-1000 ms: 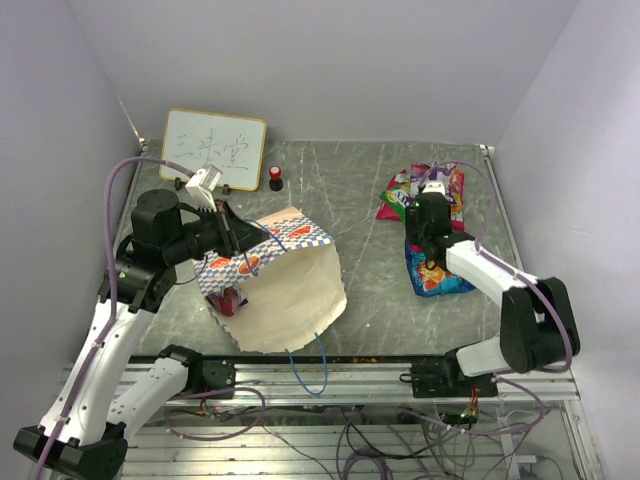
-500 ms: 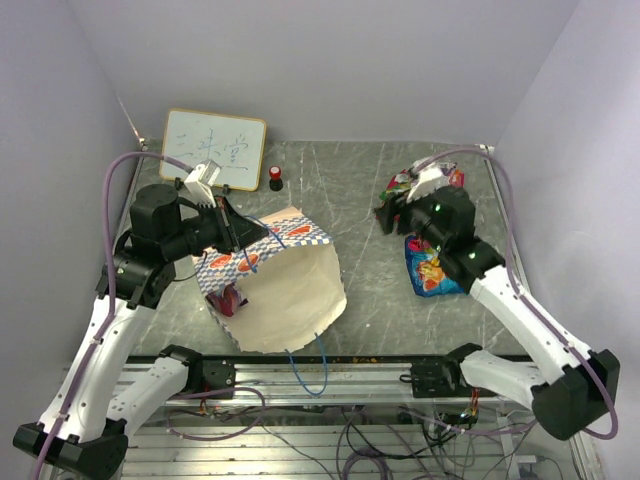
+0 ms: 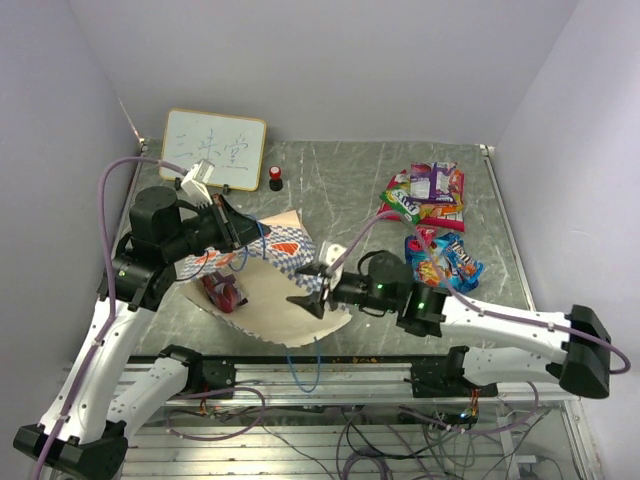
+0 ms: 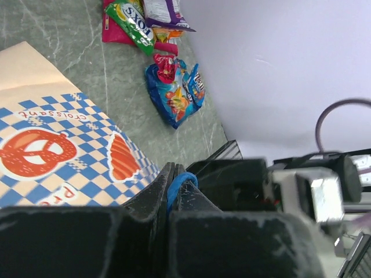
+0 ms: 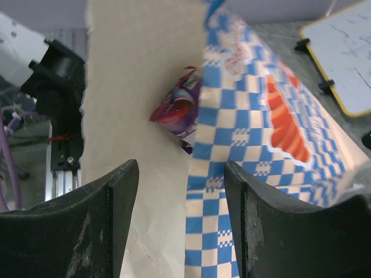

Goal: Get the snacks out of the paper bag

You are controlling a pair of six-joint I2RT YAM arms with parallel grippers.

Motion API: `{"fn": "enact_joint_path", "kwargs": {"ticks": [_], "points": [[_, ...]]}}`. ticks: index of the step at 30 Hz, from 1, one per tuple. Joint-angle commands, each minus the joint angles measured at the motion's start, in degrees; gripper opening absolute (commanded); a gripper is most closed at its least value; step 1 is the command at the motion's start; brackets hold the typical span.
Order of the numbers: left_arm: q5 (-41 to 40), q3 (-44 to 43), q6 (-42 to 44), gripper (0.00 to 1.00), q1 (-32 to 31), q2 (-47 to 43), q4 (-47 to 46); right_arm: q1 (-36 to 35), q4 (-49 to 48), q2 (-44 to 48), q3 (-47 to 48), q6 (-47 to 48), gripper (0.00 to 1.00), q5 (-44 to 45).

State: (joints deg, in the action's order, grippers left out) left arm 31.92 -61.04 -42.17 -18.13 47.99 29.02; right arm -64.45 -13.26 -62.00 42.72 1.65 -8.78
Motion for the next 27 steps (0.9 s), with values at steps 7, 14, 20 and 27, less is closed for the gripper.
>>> {"fn": "enact_joint_path", "kwargs": {"ticks": [7,14,20,27], "points": [[-2.9,1.2,-9.3,0.07,-0.3,-1.7,-2.1,-8.5,-15.5,-3.9,-5.5,14.2,0.61,8.6],[-6.7,-2.5,-7.0,0.07,-0.3,-1.7,1.3,-10.4,-6.6,2.1,-4.7,19.8,0.65,15.7],[-11.5,-3.4,-6.6,0.07,-0.3,-3.2,-1.9,-10.4,9.1,7.3,0.8,30.1,0.68,22.3],[-11.7,0.1,-8.9,0.07,-0.3,-4.8,-7.7,-11.4,12.4,5.0,10.4,27.2,0.66,14.0]]}}
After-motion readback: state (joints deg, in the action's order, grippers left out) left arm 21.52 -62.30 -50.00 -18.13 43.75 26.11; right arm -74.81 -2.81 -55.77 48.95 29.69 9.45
